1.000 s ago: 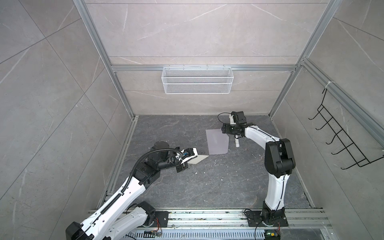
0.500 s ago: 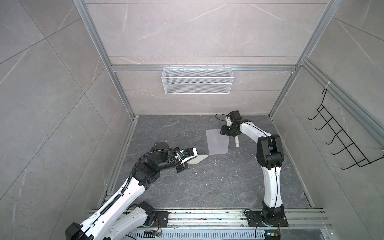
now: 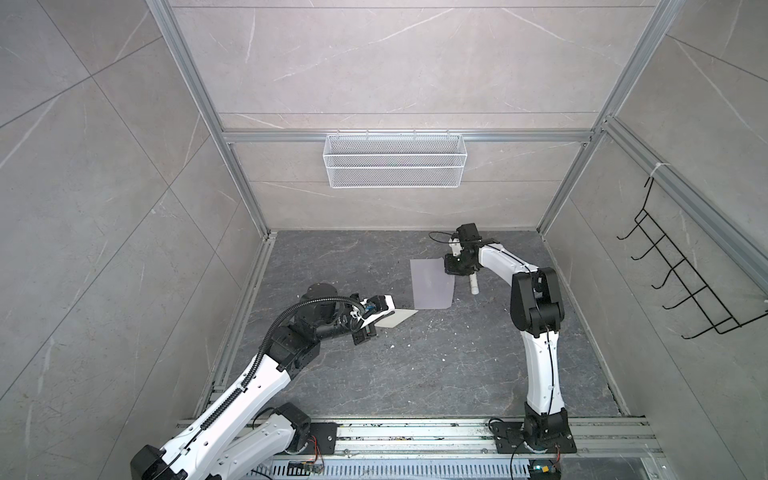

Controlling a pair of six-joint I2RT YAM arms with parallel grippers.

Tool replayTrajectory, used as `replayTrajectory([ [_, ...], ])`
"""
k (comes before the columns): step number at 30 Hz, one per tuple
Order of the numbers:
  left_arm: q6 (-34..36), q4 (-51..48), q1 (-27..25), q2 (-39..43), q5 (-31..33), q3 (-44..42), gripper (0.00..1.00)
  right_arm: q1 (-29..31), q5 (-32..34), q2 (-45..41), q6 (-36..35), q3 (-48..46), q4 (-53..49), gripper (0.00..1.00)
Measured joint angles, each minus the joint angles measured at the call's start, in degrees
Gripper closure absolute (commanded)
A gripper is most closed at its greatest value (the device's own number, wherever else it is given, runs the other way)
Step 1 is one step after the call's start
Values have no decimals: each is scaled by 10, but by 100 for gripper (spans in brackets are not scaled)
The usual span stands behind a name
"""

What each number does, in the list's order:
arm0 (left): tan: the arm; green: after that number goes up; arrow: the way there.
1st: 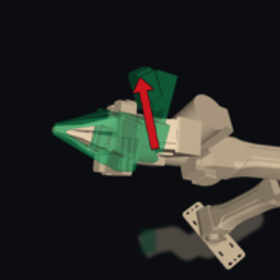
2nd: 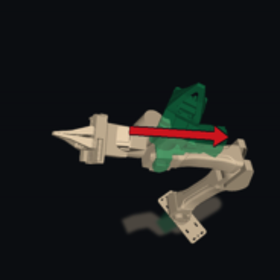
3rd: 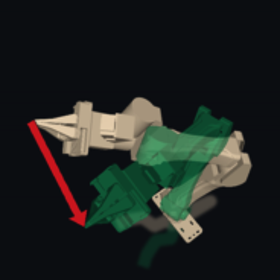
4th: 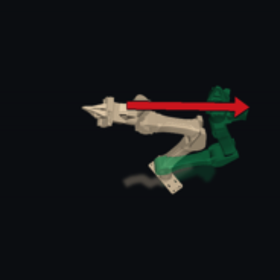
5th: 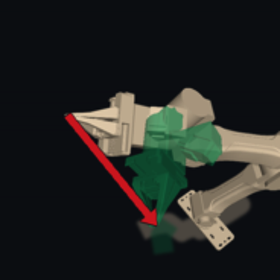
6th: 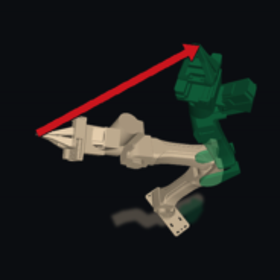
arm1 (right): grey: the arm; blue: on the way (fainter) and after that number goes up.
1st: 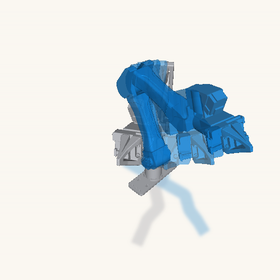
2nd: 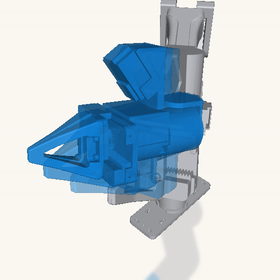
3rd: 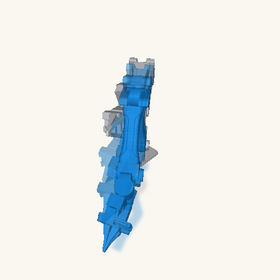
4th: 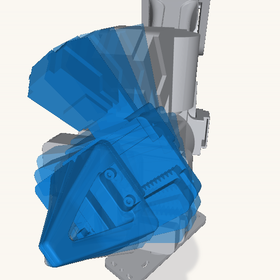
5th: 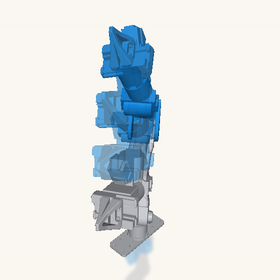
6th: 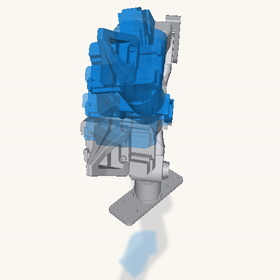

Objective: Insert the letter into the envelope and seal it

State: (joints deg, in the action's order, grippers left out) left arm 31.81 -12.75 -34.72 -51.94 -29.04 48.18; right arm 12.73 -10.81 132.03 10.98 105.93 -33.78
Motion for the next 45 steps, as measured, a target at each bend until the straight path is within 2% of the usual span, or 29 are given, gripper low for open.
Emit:
replayTrajectory([
  [3, -2, 0, 0, 0, 0, 0, 100, 0, -16, 0, -3, 0, 0, 96],
  [8, -3, 3, 0, 0, 3, -1, 100, 0, -60, -10, 1, -22, 11, 100],
  [17, -7, 9, 0, 0, 6, -1, 100, 15, -115, -133, 50, -183, 62, 100],
  [25, -15, 20, 0, 0, 19, -3, 100, 56, -135, -242, 141, -317, 162, 100],
  [32, -19, 26, 0, 1, 33, -12, 100, 82, -141, -250, 209, -376, 224, 100],
  [38, -20, 28, 0, 2, 37, -13, 100, 89, -141, -250, 225, -381, 245, 100],
  [45, -21, 29, 1, 2, 44, -13, 100, 89, -143, -237, 225, -381, 251, 90],
])
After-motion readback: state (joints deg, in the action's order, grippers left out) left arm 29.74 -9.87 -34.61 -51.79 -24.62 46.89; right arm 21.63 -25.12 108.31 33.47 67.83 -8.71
